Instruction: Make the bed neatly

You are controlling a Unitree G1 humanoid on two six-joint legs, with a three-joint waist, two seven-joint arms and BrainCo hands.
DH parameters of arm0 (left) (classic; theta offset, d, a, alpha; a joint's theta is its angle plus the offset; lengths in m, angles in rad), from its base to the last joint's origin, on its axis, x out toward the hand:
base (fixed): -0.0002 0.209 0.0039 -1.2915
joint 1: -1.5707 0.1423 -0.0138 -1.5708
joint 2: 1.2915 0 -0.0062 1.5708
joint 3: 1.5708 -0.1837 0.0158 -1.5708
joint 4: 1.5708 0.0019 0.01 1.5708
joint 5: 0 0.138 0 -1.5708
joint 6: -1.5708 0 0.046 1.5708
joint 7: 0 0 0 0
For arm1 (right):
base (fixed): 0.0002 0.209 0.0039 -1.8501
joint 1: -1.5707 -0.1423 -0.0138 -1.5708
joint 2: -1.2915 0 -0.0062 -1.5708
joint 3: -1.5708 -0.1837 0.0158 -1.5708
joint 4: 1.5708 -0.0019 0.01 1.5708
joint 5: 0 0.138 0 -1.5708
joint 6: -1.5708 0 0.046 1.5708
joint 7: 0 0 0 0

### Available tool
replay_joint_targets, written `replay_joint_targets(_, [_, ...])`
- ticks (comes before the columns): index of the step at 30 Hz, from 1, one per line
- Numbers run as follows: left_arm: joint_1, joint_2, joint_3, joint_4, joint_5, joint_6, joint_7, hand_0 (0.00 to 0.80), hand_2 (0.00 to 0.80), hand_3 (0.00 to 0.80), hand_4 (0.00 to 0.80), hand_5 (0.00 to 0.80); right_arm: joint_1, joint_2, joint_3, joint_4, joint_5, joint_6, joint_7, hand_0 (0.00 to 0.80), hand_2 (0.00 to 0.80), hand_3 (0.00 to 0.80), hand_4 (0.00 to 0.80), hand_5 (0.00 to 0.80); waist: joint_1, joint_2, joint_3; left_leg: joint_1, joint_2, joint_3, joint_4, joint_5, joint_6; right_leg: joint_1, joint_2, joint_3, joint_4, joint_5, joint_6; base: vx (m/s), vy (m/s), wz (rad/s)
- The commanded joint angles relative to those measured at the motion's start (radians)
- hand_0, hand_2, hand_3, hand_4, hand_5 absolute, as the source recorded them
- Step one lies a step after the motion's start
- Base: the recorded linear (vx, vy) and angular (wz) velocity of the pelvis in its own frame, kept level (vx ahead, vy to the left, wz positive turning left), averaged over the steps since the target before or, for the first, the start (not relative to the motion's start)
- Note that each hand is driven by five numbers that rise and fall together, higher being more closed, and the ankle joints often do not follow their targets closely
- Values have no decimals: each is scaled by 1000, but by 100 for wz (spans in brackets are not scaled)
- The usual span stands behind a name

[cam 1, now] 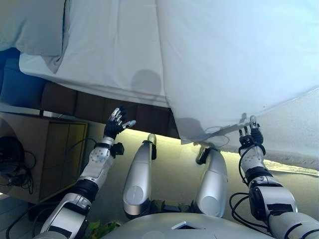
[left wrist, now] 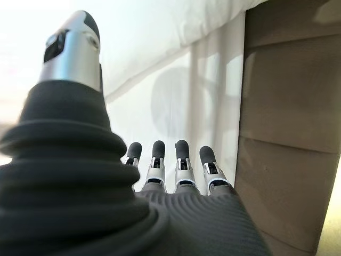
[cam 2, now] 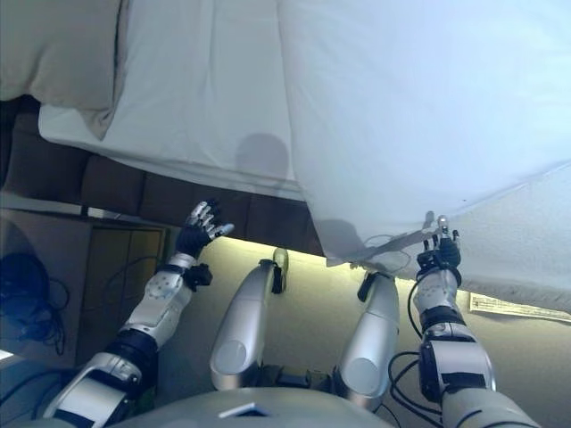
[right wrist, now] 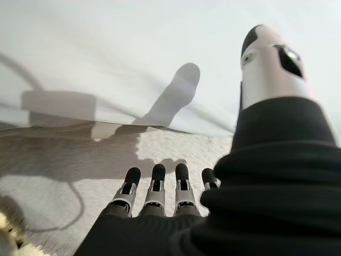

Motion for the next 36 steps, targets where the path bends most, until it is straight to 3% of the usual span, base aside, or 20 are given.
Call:
replay_joint_targets(1, [-16,22,-3,-54,-49,-36,-2,0,0,0,0,0,2,-83,-50,44,77,-4,78,0,0,0,0,0,7,20,-23,-2,34,-54,-107,91,-17,38,-56,40,-99,86,77,6,8,5])
replay_joint_targets(6, [-23,35,-6,-68,-81,-41,-32,0,0,0,0,0,-60,-164,-58,149,117,153,199,0,0,0,0,0,28,39,-21,-16,15,-58,-129,113,-16,24,-64,32,-107,90,80,5,23,7])
replay_joint_targets(13, [-22,50,-24,-149,-98,-42,-61,0,0,0,0,0,-137,-251,-45,245,122,240,288,0,0,0,0,0,74,62,-14,-48,-7,-68,-138,107,-16,-6,-86,15,-93,73,97,40,-6,13])
replay_joint_targets(23, [-21,66,-61,-237,-128,-22,-63,0,0,0,0,0,-207,-294,-30,282,128,290,350,0,0,0,0,0,118,85,-12,-60,-35,-74,-210,161,-12,-15,-103,-21,-108,83,105,6,29,19])
replay_joint_targets(36, [-3,84,-84,-241,-139,23,-112,0,0,0,0,0,-213,-249,-30,280,69,330,347,0,0,0,0,0,176,70,-56,0,-57,-81,-209,150,-6,119,-149,-105,-144,106,110,83,26,21])
